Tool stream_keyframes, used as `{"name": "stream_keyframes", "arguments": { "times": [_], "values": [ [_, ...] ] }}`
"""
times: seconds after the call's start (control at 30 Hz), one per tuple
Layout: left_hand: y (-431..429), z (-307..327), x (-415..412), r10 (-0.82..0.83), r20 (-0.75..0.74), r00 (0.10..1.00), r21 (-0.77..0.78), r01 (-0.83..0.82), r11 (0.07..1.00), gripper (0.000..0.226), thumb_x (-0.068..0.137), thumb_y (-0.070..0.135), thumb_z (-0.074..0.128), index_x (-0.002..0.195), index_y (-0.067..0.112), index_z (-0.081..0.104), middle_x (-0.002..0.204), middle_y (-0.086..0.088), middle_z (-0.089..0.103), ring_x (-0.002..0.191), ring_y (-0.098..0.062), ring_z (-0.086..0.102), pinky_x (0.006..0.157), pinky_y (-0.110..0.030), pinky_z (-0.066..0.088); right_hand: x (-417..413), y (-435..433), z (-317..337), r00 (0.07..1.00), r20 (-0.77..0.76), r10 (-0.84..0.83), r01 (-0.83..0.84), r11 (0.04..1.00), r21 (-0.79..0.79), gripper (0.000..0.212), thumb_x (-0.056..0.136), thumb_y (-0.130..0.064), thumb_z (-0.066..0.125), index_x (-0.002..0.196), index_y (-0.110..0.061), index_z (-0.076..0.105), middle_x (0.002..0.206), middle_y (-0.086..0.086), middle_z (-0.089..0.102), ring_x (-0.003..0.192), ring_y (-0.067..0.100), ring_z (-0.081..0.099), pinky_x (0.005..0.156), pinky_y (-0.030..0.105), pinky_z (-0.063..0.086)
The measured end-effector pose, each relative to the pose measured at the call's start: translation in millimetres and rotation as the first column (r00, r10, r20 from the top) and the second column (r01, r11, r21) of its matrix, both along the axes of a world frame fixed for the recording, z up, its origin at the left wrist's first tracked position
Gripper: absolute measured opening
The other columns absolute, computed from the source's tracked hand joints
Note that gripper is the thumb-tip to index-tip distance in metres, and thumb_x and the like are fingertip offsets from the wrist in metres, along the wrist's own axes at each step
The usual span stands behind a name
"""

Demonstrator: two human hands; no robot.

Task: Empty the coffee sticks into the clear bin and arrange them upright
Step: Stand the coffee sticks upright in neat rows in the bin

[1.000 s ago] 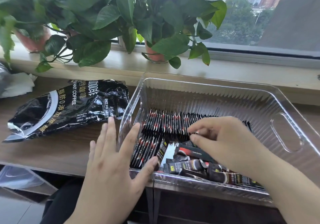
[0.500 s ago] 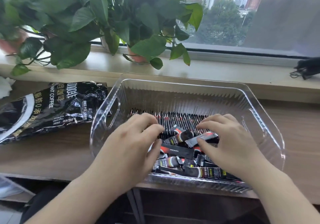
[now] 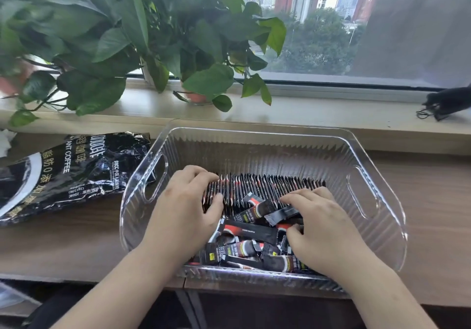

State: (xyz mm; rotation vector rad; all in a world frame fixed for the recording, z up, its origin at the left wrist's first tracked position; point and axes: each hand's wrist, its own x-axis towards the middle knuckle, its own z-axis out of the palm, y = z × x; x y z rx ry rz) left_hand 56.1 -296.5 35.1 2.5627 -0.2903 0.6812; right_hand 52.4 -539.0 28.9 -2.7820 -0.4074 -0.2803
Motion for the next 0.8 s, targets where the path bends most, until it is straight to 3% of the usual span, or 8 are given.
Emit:
{"name": "stream_keyframes", "arguments": {
  "times": [0.23, 0.47, 0.6, 0.7, 0.8],
  "values": [
    [-1, 3, -3, 0.050, 0.028, 0.998, -0.070, -0.048, 0.996, 0.027, 0.086, 0.015, 0.070, 0.113, 0.011, 0.069, 0.108, 0.003, 0.060, 0.101, -0.016, 0.056, 0.087, -0.024, 0.040, -2, -1, -3, 1.000, 0.021, -0.004, 0.004, 1.000, 0.006, 0.041, 0.073, -0.022, 0.058, 0.111, -0.024, 0.073, 0.094, -0.013, 0.062, 0.093, 0.013, 0.043, 0.083, 0.024, 0.044],
    [-4, 8, -5, 0.054, -0.003, 0.999, -0.117, -0.054, 0.992, 0.028, 0.087, 0.011, 0.066, 0.114, 0.012, 0.069, 0.109, 0.006, 0.059, 0.099, -0.011, 0.054, 0.087, -0.021, 0.037, -5, 4, 6, 1.000, 0.022, 0.006, -0.007, 1.000, 0.030, 0.022, 0.083, -0.025, 0.063, 0.101, -0.032, 0.074, 0.091, -0.019, 0.061, 0.096, 0.009, 0.044, 0.082, 0.023, 0.042],
    [-4, 10, -5, 0.058, -0.011, 0.998, -0.150, -0.059, 0.987, 0.036, 0.084, 0.002, 0.060, 0.117, 0.014, 0.068, 0.111, 0.008, 0.057, 0.081, -0.012, 0.048, 0.082, -0.023, 0.038, -5, 5, 6, 1.000, -0.001, -0.009, 0.010, 0.999, 0.039, 0.023, 0.082, -0.023, 0.060, 0.097, -0.032, 0.075, 0.090, -0.017, 0.063, 0.095, 0.009, 0.044, 0.081, 0.023, 0.042],
    [-3, 10, -5, 0.057, -0.008, 0.998, -0.164, -0.058, 0.985, 0.041, 0.082, -0.001, 0.057, 0.118, 0.014, 0.067, 0.112, 0.008, 0.056, 0.090, -0.013, 0.051, 0.085, -0.025, 0.040, -4, 5, 5, 1.000, 0.000, -0.020, 0.020, 0.998, 0.051, 0.021, 0.081, -0.021, 0.059, 0.093, -0.031, 0.074, 0.089, -0.017, 0.063, 0.094, 0.008, 0.043, 0.078, 0.022, 0.038],
    [-3, 9, -5, 0.056, -0.003, 0.998, -0.170, -0.056, 0.984, 0.041, 0.082, -0.002, 0.057, 0.118, 0.015, 0.068, 0.111, 0.010, 0.056, 0.085, -0.013, 0.051, 0.084, -0.027, 0.042, -4, 5, 6, 1.000, -0.006, -0.031, 0.031, 0.999, 0.043, 0.017, 0.082, -0.021, 0.059, 0.090, -0.030, 0.072, 0.087, -0.016, 0.062, 0.093, 0.008, 0.042, 0.075, 0.022, 0.035]
  ]
}}
